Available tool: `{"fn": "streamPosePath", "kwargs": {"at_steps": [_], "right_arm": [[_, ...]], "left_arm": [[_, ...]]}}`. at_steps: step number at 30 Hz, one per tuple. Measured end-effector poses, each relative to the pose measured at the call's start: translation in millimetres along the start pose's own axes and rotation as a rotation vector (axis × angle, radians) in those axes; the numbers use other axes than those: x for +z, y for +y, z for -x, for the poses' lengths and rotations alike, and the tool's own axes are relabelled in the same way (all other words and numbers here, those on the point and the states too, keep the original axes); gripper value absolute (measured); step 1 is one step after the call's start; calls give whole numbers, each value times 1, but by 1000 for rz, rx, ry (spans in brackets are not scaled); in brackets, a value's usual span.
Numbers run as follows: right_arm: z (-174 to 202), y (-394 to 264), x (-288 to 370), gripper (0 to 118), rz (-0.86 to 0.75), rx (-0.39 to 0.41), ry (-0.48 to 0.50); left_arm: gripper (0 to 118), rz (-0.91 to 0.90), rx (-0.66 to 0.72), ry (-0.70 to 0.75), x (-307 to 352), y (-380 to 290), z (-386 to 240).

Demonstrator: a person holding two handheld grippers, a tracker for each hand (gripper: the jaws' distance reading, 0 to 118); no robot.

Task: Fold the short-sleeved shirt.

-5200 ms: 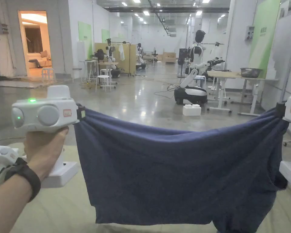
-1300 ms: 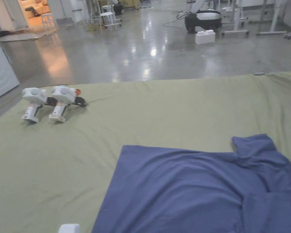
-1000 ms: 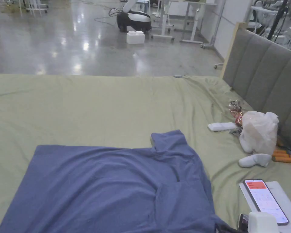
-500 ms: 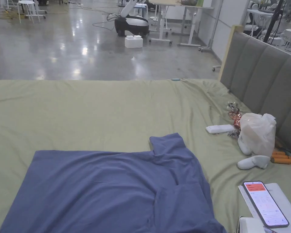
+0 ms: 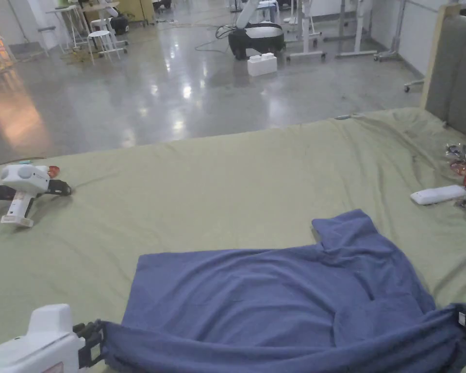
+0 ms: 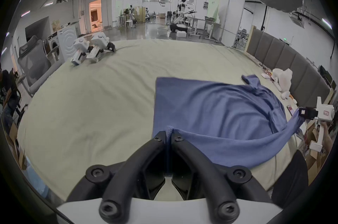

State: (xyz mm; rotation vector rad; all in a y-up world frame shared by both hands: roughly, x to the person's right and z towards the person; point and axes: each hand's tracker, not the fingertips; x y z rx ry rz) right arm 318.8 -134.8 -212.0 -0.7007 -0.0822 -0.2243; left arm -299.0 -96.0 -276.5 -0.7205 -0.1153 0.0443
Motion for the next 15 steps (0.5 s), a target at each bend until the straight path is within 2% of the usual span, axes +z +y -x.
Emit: {"fn": "streamPosePath", "kwargs": {"at_steps": [3,6,13,14,15], "right_arm": [[8,27,-33,0,26,16,-42],[15,47,-70,0,68,37,-83],[28,65,-128,0,160,110,-133],[26,61,-132,0,164,111,-138],[26,59,-135,1,167,113,-140]], "left_arm": [[1,53,-27,21,-46,26,7],[0,108,3,27,-89,40,13],[0,164,65,49,-146,51,19],[2,183,76,38,-153,50,19],[11,197,78,18,-157,50,18]]}}
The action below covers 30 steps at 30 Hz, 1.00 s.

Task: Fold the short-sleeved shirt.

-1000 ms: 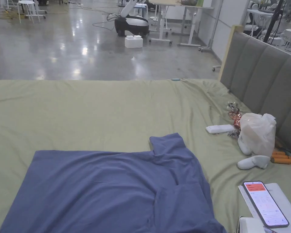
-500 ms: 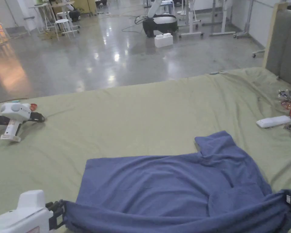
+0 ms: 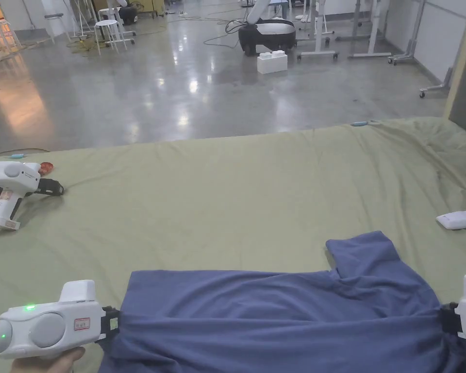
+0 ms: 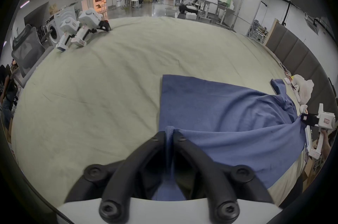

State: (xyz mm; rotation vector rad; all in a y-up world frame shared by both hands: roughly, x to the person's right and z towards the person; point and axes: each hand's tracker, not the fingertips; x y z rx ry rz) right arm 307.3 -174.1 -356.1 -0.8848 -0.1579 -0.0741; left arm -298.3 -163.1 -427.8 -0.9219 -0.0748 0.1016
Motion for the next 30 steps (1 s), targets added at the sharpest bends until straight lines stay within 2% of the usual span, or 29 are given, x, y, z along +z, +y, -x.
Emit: {"fn": "streamPosePath", "kwargs": {"at_steps": [1,3,4,6,9,12,17,20,23,24,25,27,28,29,30], "right_arm": [[0,-2,-2,9,8,7,3],[-4,-4,-1,54,29,18,-5],[-8,-5,5,72,23,18,4],[-12,-7,26,69,-27,-4,38],[-9,-15,76,69,-162,44,91],[1,-31,142,69,-335,57,122],[23,-71,240,66,-574,57,175],[40,-97,283,58,-673,127,175],[53,-120,312,54,-714,110,201],[55,-125,318,46,-724,89,212],[58,-131,326,33,-733,70,224],[64,-136,336,6,-749,44,228],[65,-139,340,1,-754,43,227],[64,-139,343,0,-752,53,253],[66,-140,346,0,-752,54,245]], "left_arm": [[29,5,-6,-2,1,-1,0],[69,-17,-41,34,10,-3,-3],[78,-60,-60,40,21,-5,-4],[78,-164,-77,32,55,-8,-5],[78,-378,-124,-47,129,-22,-15],[80,-591,-177,-32,206,-50,-35],[82,-777,-213,12,298,-98,-71],[78,-870,-221,42,335,-133,-90],[72,-912,-212,-2,360,-155,-104],[64,-907,-219,-27,364,-157,-106],[50,-920,-210,-40,374,-166,-110],[33,-939,-196,-51,383,-178,-117],[24,-934,-196,-53,387,-182,-120],[17,-930,-203,-56,391,-187,-123],[5,-923,-222,-50,394,-191,-126]]}}
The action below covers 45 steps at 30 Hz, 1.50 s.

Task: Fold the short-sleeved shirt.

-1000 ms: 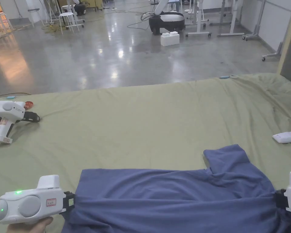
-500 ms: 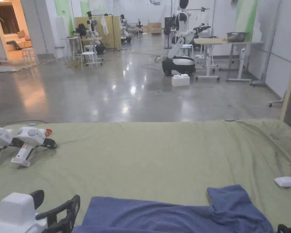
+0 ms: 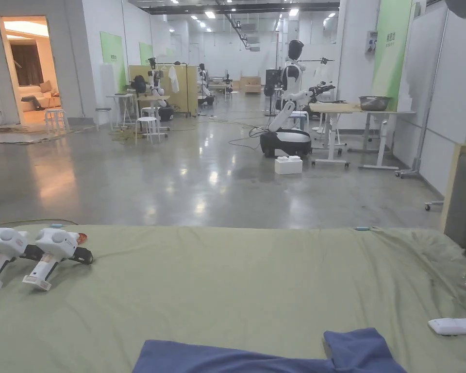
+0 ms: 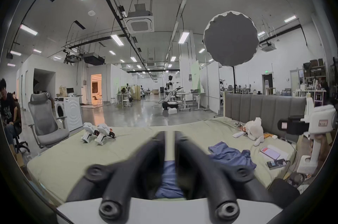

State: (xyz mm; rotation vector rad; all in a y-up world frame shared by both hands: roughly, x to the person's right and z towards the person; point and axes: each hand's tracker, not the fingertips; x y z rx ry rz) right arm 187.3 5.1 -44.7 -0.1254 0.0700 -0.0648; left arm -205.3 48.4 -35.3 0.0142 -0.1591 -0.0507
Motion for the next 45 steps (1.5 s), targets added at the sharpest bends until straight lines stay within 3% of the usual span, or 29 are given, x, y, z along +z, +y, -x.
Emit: {"fn": "streamPosePath", "kwargs": {"at_steps": [3,6,12,16,18,20,23,30,33,38,40,42,43,44,45], "right_arm": [[5,1,2,0,-6,62,-12],[5,2,2,0,-18,72,-17],[-1,-2,-6,0,-5,26,-25],[-7,-11,-11,0,46,-26,-15],[-10,-17,-10,0,70,-27,-11],[-12,-23,-8,0,98,-12,-27],[-25,-36,-5,0,145,-27,-46],[-48,-51,-8,0,248,-56,-129],[-55,-58,-12,0,287,-58,-156],[-59,-71,-23,0,355,-63,-159],[-58,-74,-29,0,366,-58,-154],[-61,-79,-43,0,393,-62,-149],[-65,-82,-55,3,401,-71,-150],[-70,-87,-68,15,405,-90,-146],[-77,-92,-82,41,419,-101,-156]], "left_arm": [[0,50,-31,0,4,-6,-2],[0,56,6,11,-5,-5,3],[0,57,9,33,0,-6,16],[1,196,115,-36,-47,-50,47],[20,346,190,-62,-84,-82,66],[64,481,259,-47,-120,-117,81],[72,682,319,69,-171,-172,104],[69,836,306,140,-252,-247,130],[47,874,306,134,-269,-262,128],[37,907,254,142,-270,-272,115],[15,905,222,144,-269,-271,111],[7,922,166,142,-274,-271,106],[5,930,167,147,-276,-270,104],[5,945,153,152,-279,-271,101],[5,961,132,153,-281,-273,98]]}}
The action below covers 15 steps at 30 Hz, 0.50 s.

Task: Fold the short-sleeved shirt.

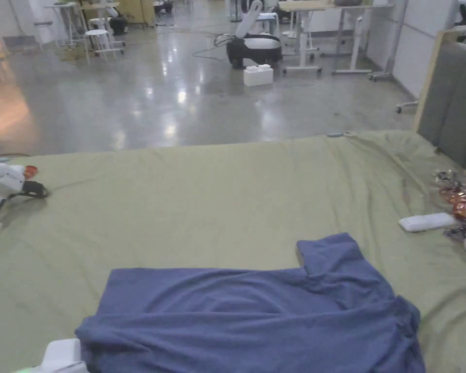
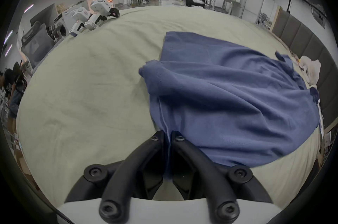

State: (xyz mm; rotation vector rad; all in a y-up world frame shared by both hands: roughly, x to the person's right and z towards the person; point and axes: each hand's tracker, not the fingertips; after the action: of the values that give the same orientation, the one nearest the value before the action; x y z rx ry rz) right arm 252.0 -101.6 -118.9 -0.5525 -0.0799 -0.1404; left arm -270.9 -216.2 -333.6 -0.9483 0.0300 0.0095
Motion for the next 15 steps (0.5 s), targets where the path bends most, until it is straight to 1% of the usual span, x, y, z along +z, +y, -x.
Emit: {"fn": "streamPosePath", "kwargs": {"at_steps": [1,2,4,6,7,8,9,10,11,12,13,14,15], "right_arm": [[-6,1,-20,75,26,-25,0],[-12,0,-42,80,59,-52,-19],[-27,-2,-88,79,142,-114,-35],[-37,-6,-130,77,196,-189,-94],[-41,-9,-151,76,243,-202,-116],[-44,-15,-173,72,294,-187,-138],[-43,-20,-184,65,330,-175,-146],[-41,-26,-190,51,354,-176,-119],[-33,-29,-187,48,316,-129,-145],[-26,-28,-180,43,276,-64,-167],[-20,-24,-175,24,277,-7,-159],[-16,-21,-171,9,270,36,-213],[-19,-18,-168,9,269,32,-198]], "left_arm": [[5,14,-27,11,-2,0,-3],[5,23,-46,19,-4,1,-5],[4,28,-90,28,-5,1,-8],[4,29,-89,27,-5,2,-6],[5,29,-84,27,-5,1,-6],[5,27,-78,24,-5,1,-5],[5,26,-73,22,-4,0,-5],[5,25,-67,18,-5,1,-2],[5,24,-63,15,-4,0,-1],[4,23,-61,12,-4,0,-1],[4,22,-59,9,-2,0,0],[2,23,-55,-7,1,3,2],[1,9,-57,-42,6,4,5]]}}
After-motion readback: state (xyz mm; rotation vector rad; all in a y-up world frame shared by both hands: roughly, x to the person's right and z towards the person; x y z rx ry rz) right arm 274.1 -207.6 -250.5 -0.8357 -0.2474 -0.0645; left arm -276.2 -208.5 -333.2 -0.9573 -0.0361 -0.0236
